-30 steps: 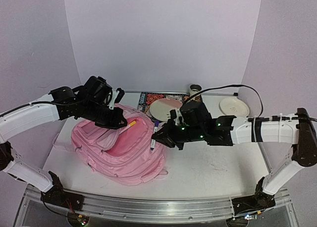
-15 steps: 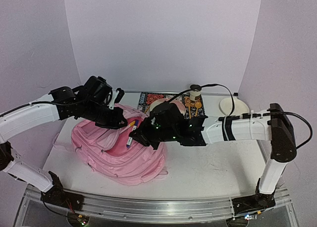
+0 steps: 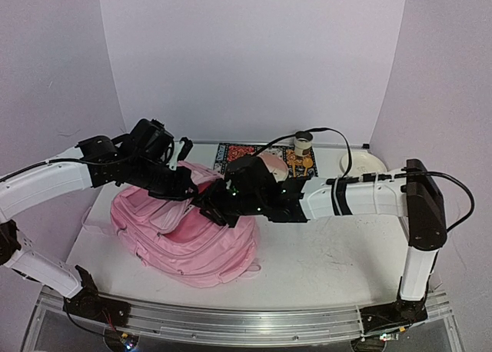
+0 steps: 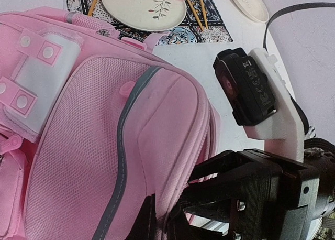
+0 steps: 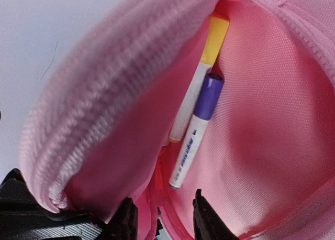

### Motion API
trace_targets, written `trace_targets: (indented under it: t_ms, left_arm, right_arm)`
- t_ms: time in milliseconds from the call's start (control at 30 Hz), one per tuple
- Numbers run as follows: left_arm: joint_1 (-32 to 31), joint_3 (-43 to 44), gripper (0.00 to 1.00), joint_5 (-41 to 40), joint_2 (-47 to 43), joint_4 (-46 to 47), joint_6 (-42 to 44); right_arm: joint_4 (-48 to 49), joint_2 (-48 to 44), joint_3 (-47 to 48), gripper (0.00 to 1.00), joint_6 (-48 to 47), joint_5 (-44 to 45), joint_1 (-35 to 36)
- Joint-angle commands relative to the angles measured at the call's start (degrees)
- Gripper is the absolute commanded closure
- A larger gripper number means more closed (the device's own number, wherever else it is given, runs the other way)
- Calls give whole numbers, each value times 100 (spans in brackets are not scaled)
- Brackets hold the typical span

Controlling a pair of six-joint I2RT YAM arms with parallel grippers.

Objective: Pack the student bag
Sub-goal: Place the pen in the upper front pocket of the bag, then set the student bag in the upper front pocket.

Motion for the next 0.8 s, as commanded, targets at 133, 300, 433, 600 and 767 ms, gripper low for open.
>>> trace_targets:
  t_ms: [133, 300, 433, 600, 767]
  left_arm:
    - [-32, 17, 100, 225, -318, 645, -126]
    - [-31, -48, 100, 242, -282, 644, -139]
    - [-31, -83, 100, 290, -222, 647, -168]
    - [-32, -119, 100, 364, -169, 659, -218]
    - [-41, -193, 100, 580, -68, 678, -326]
  right_arm:
    - [-518, -798, -514, 54, -1098, 112, 24]
    - [-999, -1256, -736, 48, -1744, 321, 22]
    - [-1575, -1481, -765, 45, -2164, 503, 26]
    - [-1925, -1492, -869, 43, -2311, 915, 14]
    - [-1945, -1101, -751, 42, -2304, 859, -11]
